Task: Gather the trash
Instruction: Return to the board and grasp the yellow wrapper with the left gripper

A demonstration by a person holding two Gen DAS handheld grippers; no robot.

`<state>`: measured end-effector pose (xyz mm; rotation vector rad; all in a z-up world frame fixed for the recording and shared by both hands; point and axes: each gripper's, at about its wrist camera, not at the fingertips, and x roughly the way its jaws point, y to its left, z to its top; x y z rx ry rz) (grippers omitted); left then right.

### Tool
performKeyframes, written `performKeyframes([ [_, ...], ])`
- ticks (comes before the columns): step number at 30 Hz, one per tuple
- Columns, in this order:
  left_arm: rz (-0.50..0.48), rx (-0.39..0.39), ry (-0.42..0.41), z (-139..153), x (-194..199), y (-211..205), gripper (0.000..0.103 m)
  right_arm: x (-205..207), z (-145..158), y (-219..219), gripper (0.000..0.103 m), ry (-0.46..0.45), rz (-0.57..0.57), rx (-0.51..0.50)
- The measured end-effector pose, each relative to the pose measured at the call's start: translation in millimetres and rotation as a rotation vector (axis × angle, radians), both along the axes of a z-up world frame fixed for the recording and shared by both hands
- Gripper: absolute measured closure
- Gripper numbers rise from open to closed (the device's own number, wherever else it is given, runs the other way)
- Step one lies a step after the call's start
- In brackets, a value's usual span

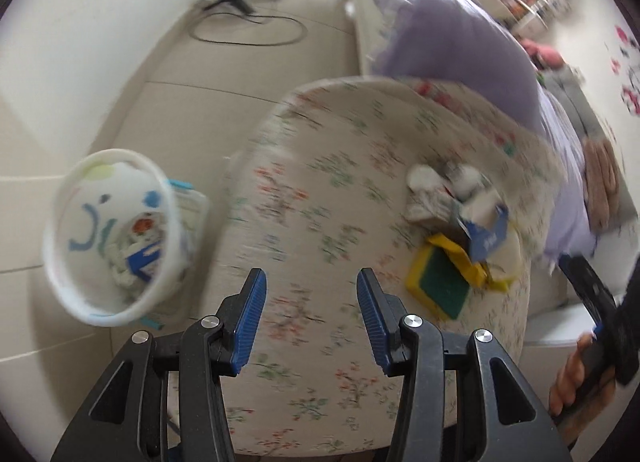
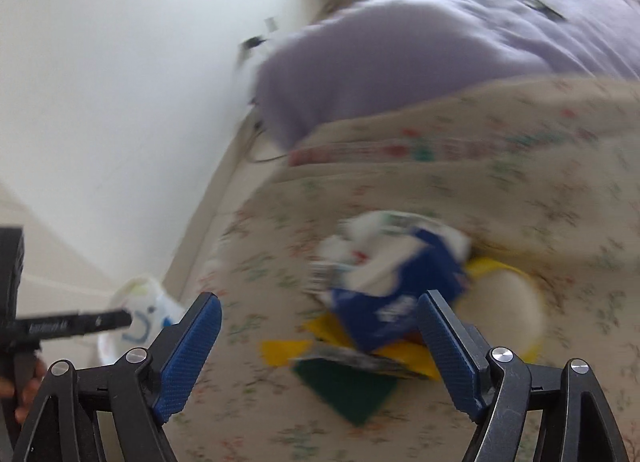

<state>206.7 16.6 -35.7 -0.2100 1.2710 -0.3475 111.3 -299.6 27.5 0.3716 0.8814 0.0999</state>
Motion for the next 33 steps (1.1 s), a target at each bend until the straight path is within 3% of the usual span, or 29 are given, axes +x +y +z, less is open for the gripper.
performKeyframes([
  [4,-0.109,-0.06,0.005,-0.8,-10.1,-50.9,0.053,-2.8,-24.5,-43.2,0.018,0.079,-0.126,-0.003],
  [11,-0.174,-0.137,0.004,-2.9,-8.5,-113.4,0.051,-6.2,-44.9,-84.5,0.018,0.16,-0.188,-0.008],
  [15,-0.169,-0.133,0.019,-15.7,-6.1,-140.4,0.044,-5.8,-57.4,-95.1,0.018,0.21,-0.211,0.011],
  [23,-0.089,-0.109,0.015,-43.4,2.0,-154.9,0.046,-5.0,-69.7,-104.5,0.018,0.266,-0.226,-0.023],
  [24,-0.081,-0.113,0.003,-43.9,1.6,-154.6,0.048,-4.4,-71.7,-105.7,0.018,0.273,-0.233,-0.03],
  [26,-0.089,-0.121,-0.029,-42.5,0.0,-157.0,0.065,-3.1,-74.6,-108.6,0.018,0.28,-0.245,-0.024],
  [27,-0.099,-0.123,-0.034,-41.5,-0.6,-155.3,0.079,-3.8,-75.0,-110.6,0.018,0.28,-0.25,-0.014],
  [28,-0.111,-0.128,-0.038,-40.4,-1.6,-155.9,0.086,-5.6,-75.3,-112.6,0.018,0.28,-0.254,-0.006],
  [33,-0.125,-0.157,-0.051,-30.0,-8.3,-153.1,0.095,-7.8,-73.1,-112.0,0.018,0.276,-0.257,-0.006],
])
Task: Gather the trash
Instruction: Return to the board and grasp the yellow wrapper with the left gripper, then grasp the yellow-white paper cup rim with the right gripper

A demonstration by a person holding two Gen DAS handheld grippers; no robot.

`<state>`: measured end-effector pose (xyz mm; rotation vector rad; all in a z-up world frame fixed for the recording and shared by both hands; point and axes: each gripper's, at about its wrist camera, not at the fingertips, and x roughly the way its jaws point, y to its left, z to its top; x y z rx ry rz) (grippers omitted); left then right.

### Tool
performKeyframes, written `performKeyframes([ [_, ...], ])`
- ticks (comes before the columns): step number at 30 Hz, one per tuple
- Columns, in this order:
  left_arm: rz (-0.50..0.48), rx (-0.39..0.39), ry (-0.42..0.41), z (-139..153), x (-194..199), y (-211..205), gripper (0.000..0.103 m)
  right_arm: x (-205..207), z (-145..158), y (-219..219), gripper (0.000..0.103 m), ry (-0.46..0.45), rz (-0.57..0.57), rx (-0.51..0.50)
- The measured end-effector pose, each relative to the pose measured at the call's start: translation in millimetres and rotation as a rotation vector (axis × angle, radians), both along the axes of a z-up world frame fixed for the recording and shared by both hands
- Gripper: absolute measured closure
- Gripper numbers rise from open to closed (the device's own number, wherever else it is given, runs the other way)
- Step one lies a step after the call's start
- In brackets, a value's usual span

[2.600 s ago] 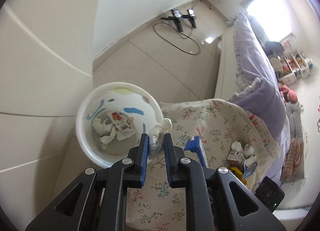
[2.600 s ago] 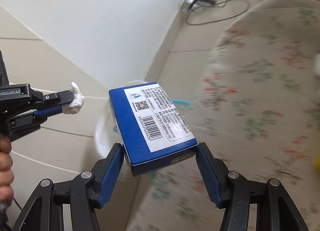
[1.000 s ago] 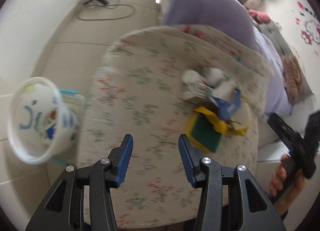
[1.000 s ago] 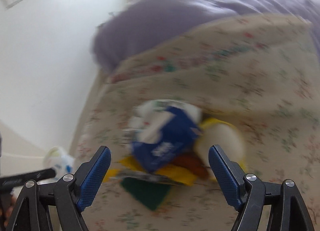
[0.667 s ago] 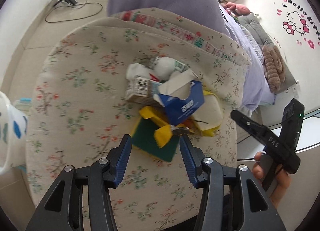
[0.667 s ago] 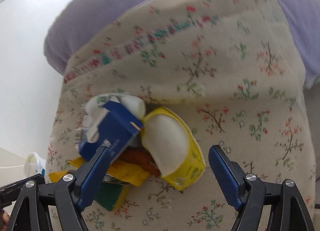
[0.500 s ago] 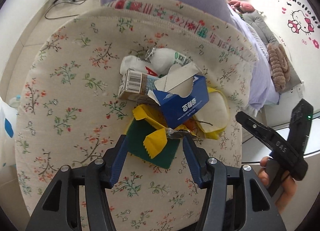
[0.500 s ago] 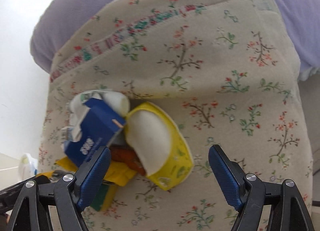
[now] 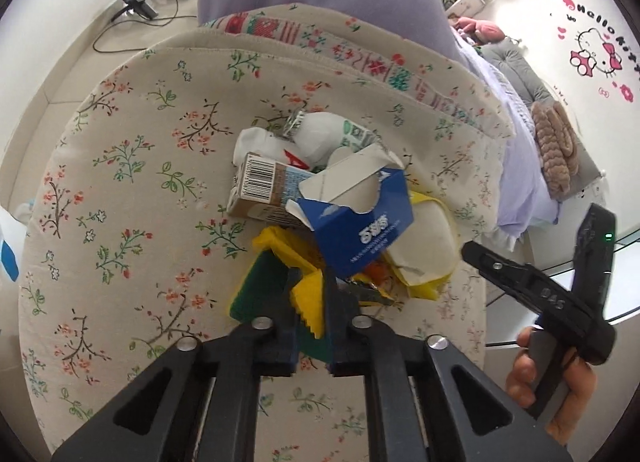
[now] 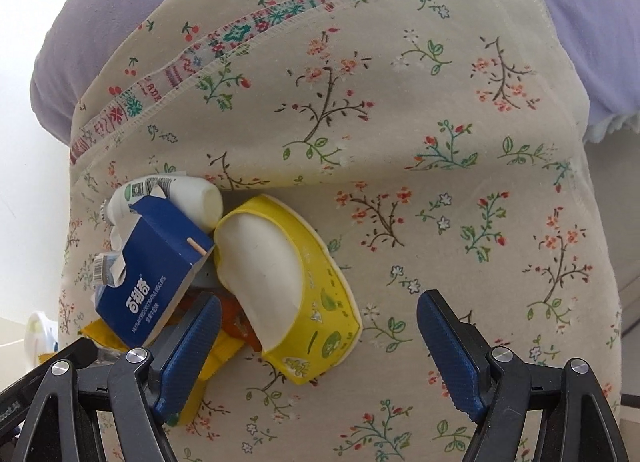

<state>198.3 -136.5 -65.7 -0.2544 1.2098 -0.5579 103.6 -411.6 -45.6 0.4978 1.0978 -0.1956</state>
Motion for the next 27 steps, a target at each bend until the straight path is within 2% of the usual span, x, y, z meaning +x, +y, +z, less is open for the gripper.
performKeyframes([
  [9,-0.03,-0.106,-0.024,42.4,-21.5,32.5,0.095,3.1,-0.4,12.4,0.019,-0.001,0.038,-0.008],
  [12,-0.016,-0.103,-0.067,54.5,-24.0,48.3,0.095,6.0,-2.8,17.6,0.019,0.012,0.049,-0.032],
  [17,0.022,-0.123,-0.051,58.6,-20.8,70.3,0.095,11.1,-12.2,22.0,0.021,0.045,0.048,-0.027],
  [19,0.024,-0.126,-0.054,61.6,-22.0,74.5,0.095,15.6,-16.5,25.6,0.026,0.052,0.047,-0.011],
  [20,0.026,-0.126,-0.058,62.7,-22.7,76.9,0.095,16.3,-17.9,26.2,0.033,0.054,0.046,-0.006],
  [22,0.026,-0.126,-0.061,64.1,-23.9,80.6,0.095,17.9,-21.9,27.4,0.048,0.061,0.045,0.015],
  [23,0.027,-0.125,-0.063,64.4,-23.9,81.7,0.095,18.1,-23.9,27.7,0.066,0.067,0.047,0.027],
  [24,0.029,-0.122,-0.064,64.5,-24.4,83.0,0.095,18.3,-25.6,28.4,0.072,0.078,0.045,0.027],
  [27,0.043,-0.121,-0.068,65.2,-23.8,89.7,0.095,15.6,-20.5,30.5,0.074,0.049,0.037,0.02],
])
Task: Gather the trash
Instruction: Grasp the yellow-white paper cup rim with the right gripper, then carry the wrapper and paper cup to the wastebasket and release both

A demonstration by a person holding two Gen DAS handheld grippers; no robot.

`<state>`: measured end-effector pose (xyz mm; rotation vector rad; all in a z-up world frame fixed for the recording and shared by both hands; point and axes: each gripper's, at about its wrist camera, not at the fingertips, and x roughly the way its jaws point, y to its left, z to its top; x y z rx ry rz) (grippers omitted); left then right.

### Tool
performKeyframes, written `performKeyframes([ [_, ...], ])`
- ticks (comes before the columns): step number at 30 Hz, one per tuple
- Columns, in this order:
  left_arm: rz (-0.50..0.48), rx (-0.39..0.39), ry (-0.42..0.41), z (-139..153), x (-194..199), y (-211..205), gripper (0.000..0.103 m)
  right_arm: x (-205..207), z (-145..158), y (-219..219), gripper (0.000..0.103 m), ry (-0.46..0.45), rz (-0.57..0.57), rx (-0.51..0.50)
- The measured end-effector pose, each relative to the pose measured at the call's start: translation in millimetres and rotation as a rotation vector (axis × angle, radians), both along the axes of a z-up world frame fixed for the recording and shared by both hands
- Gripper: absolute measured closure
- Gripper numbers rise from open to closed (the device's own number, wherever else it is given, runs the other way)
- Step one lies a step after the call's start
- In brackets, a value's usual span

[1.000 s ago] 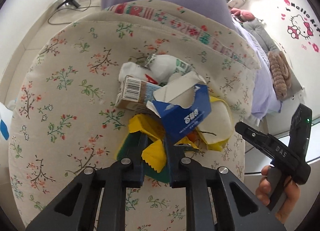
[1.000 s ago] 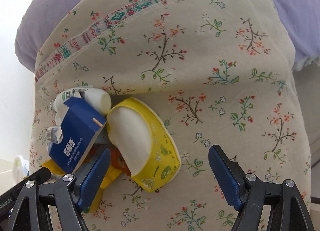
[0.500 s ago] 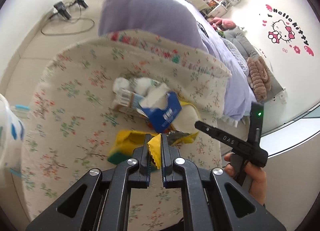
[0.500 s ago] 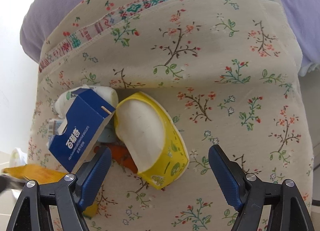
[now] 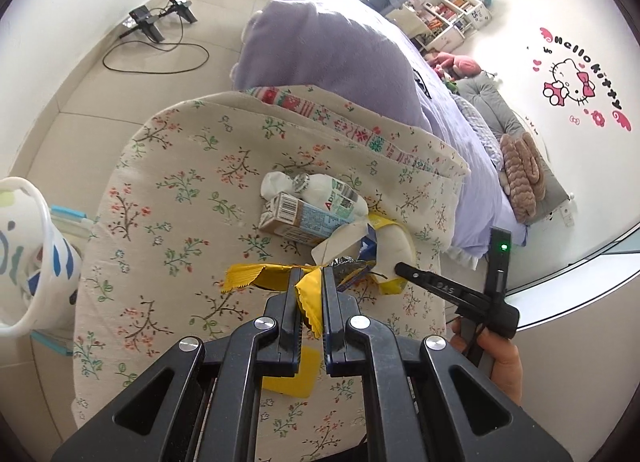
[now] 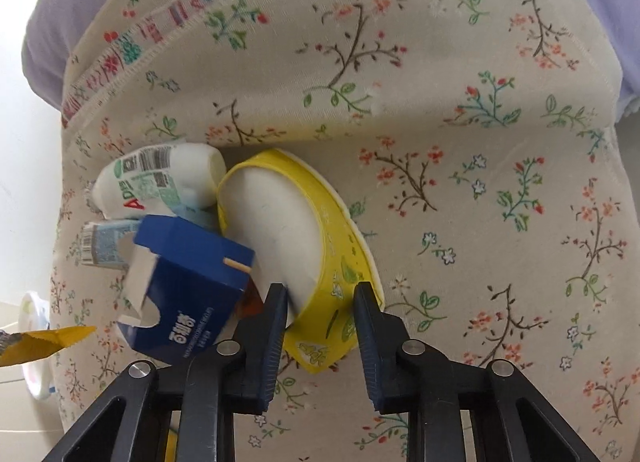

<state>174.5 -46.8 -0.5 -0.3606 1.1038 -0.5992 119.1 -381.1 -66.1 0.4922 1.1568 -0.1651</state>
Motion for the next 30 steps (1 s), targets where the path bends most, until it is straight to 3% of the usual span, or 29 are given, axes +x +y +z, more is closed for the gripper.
performKeyframes([
  [9,0.065,-0.008,-0.028,12.4,0.0,33.9,0.095,-18.9,42.8,-12.7,0.079,-0.153,-0.069,-0.087],
  [18,0.157,-0.007,-0.041,22.5,5.2,82.0,0.095,-34.1,75.6,-18.7,0.081,-0.323,-0.1,-0.04],
  [24,0.242,0.015,-0.03,21.9,11.2,123.8,0.095,-31.7,90.4,9.6,0.081,-0.432,-0.023,-0.032],
  [30,0.362,0.005,0.042,5.6,16.8,176.8,0.095,-20.4,82.6,76.7,0.081,-0.454,0.143,0.007],
])
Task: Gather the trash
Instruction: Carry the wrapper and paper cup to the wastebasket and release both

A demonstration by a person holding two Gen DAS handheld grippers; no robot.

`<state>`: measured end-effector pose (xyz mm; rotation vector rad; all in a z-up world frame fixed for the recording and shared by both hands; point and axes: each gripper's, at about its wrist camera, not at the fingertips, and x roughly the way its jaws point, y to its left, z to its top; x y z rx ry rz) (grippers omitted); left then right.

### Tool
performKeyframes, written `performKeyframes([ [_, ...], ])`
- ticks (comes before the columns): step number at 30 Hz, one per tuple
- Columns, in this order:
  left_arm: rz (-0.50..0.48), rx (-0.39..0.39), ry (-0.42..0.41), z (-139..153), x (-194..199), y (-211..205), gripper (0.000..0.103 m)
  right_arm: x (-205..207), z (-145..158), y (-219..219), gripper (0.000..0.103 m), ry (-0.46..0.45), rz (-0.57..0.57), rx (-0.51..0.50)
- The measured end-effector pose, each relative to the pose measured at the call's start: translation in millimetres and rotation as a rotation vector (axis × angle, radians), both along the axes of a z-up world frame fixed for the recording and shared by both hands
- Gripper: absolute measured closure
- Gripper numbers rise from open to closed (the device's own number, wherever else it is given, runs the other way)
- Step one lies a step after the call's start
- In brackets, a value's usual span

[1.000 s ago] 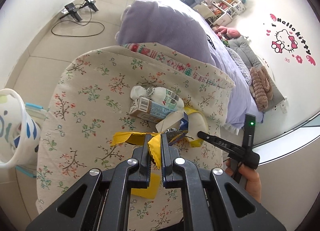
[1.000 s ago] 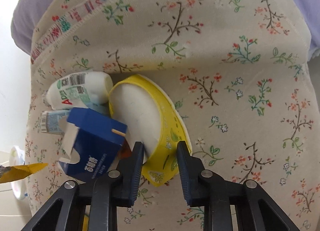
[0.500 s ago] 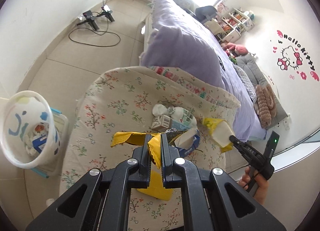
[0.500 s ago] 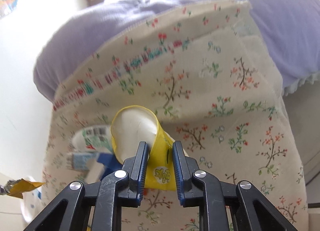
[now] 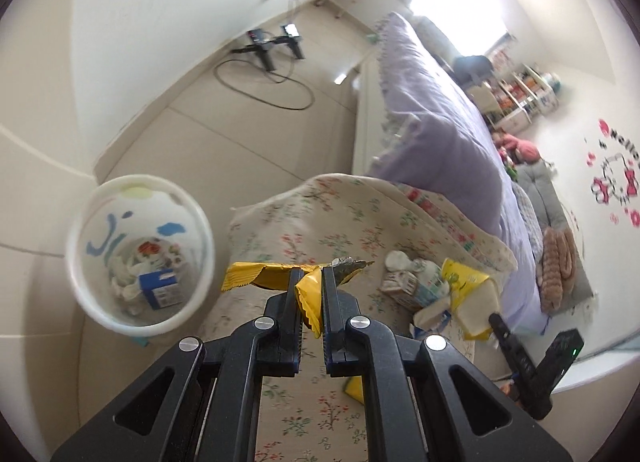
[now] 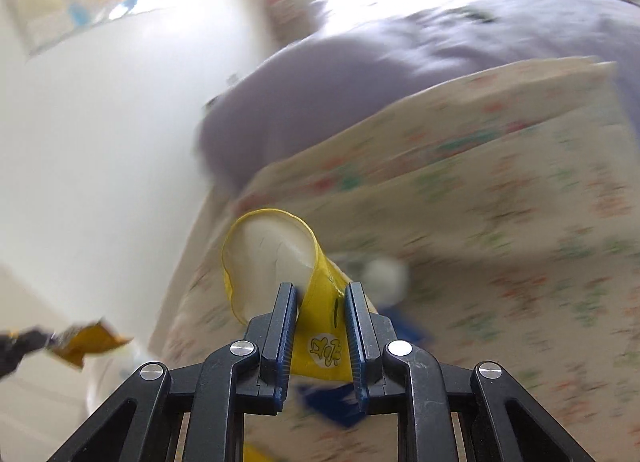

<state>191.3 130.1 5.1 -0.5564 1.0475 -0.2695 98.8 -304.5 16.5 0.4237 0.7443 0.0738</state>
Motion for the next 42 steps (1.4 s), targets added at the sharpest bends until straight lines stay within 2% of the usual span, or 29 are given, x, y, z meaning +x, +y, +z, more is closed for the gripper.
performKeyframes([
  [5,0.091,0.0,0.028,-5.8,-3.7,40.2,0.095,8.5,-13.9,69.6,0.081,0.027,0.146,-0.014],
  [10,0.142,0.046,0.049,-8.8,-9.4,63.7,0.095,4.5,-21.5,137.9,0.081,0.044,0.29,-0.021],
  [13,0.164,0.05,0.07,-13.9,-8.8,72.9,0.095,6.5,-23.4,168.2,0.081,0.046,0.339,-0.015],
  [16,0.194,0.018,0.083,-17.7,-8.0,83.2,0.095,11.0,-26.4,193.9,0.081,0.053,0.365,-0.002],
  [21,0.261,-0.046,0.102,-21.6,-4.1,101.0,0.092,15.5,-31.6,230.1,0.081,0.053,0.406,0.04],
  [23,0.273,-0.057,0.105,-22.1,-2.7,104.3,0.086,19.7,-34.2,239.9,0.081,0.057,0.415,0.055],
  [25,0.273,-0.068,0.105,-21.2,-2.9,105.7,0.062,26.3,-38.8,251.5,0.081,0.061,0.422,0.061],
  [27,0.273,-0.086,0.09,-18.4,-5.5,106.7,0.055,32.2,-43.1,260.5,0.081,0.064,0.429,0.062],
  [36,0.282,-0.134,0.077,-14.2,-11.8,110.2,0.055,52.2,-68.2,280.8,0.081,0.108,0.44,0.05],
  [42,0.282,-0.131,0.054,-8.1,-12.3,109.3,0.055,74.2,-63.3,311.1,0.078,0.092,0.471,0.014],
])
